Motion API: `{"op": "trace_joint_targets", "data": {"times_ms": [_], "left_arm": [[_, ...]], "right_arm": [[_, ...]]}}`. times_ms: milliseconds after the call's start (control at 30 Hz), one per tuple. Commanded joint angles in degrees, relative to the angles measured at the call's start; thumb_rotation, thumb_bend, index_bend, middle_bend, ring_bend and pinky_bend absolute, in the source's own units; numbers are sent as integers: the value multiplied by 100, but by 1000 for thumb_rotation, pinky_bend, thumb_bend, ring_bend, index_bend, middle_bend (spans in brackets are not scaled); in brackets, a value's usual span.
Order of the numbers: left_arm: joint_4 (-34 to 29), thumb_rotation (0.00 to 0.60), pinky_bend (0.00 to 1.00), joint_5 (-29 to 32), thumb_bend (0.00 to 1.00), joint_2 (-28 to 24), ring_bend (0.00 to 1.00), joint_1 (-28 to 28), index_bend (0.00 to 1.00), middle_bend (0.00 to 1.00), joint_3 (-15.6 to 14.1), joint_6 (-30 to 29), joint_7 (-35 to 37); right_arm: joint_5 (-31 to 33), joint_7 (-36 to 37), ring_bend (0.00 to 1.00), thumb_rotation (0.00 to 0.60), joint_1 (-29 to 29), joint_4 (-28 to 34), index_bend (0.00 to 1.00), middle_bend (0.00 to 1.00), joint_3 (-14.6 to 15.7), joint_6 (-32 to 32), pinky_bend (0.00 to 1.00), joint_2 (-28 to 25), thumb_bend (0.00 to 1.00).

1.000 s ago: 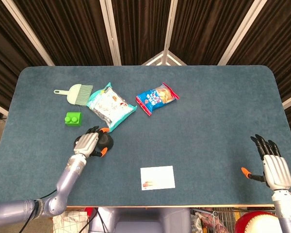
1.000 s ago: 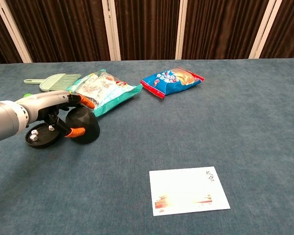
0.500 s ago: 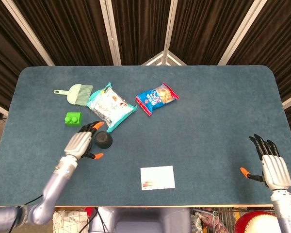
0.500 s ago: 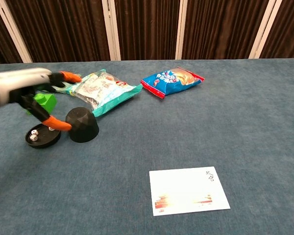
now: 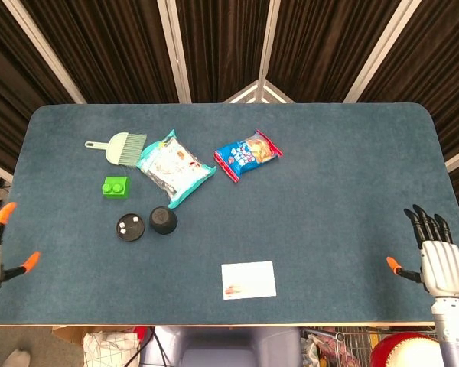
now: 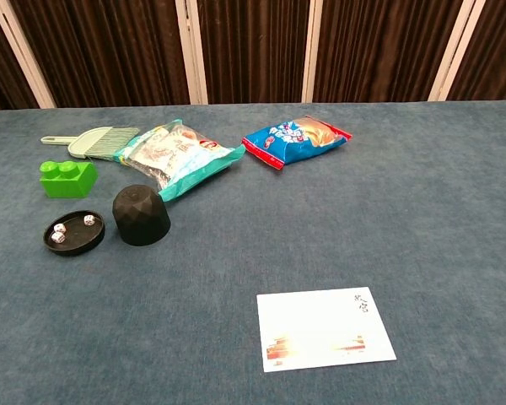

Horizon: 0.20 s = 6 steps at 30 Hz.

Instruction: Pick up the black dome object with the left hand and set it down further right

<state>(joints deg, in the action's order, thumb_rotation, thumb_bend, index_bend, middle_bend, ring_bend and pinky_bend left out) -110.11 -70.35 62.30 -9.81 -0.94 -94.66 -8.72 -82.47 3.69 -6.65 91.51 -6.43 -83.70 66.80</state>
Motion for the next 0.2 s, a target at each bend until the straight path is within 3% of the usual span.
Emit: {"op": "trace_joint_targets", "data": {"times_ms": [33,200], "left_arm": [[275,600,0,-163,307,-54,0,430,137,0,-81,-310,589],[418,600,0,-418,309,-208,0,646,140,33,-64,-437,989]], "right_arm": [[-39,-65,107,600,8,-28,102,53,-28,-81,36,30,222],[-129,-192,107,600,11,-88,102,53,-21,-167,36,80,221]]}}
